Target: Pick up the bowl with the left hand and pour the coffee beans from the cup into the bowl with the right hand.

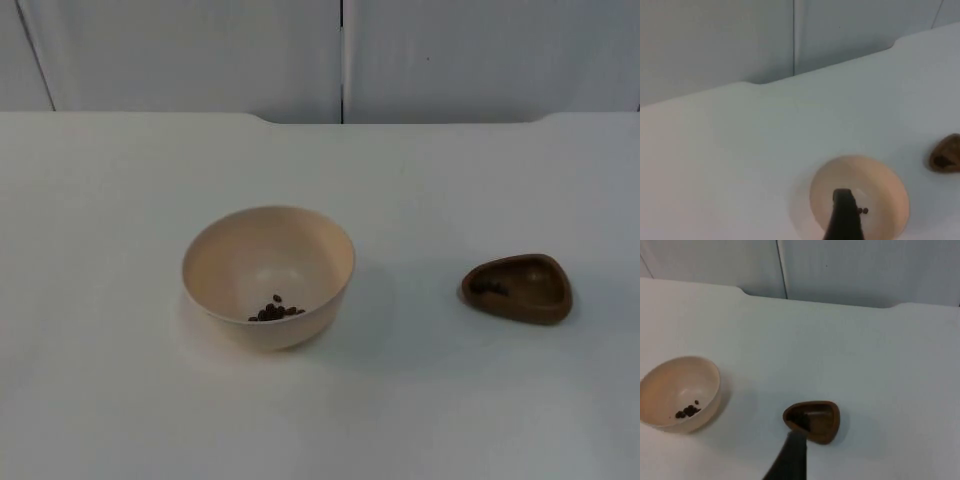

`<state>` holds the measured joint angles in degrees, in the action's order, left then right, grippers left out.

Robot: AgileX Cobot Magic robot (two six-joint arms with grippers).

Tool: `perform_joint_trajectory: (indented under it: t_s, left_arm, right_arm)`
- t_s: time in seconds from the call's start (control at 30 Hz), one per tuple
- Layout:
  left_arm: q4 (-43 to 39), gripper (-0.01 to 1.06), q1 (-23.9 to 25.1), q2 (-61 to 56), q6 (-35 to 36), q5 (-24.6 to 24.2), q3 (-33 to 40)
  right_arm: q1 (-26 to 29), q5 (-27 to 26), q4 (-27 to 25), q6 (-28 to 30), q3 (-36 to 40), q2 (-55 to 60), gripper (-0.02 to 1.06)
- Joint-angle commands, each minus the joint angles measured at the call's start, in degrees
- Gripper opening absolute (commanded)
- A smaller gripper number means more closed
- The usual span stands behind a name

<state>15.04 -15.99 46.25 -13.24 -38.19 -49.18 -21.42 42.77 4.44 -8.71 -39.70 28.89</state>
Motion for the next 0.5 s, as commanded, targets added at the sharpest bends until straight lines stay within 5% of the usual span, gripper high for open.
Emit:
perform_joint_trajectory:
  t_s: [0.0,0.47]
  left_arm:
    - [-0.7,0.59,0.0,-3.1,0.0,0.9,2.2]
    - [-1.1,0.59,0.0,-17.8,0.0,-1.0,10.3]
  right_arm:
    - [0.0,1.2,-1.1,1.7,1.1,-3.2,0.84]
    - [0.0,10.5,-5.0,9.2,1.6,-16.3,0.83]
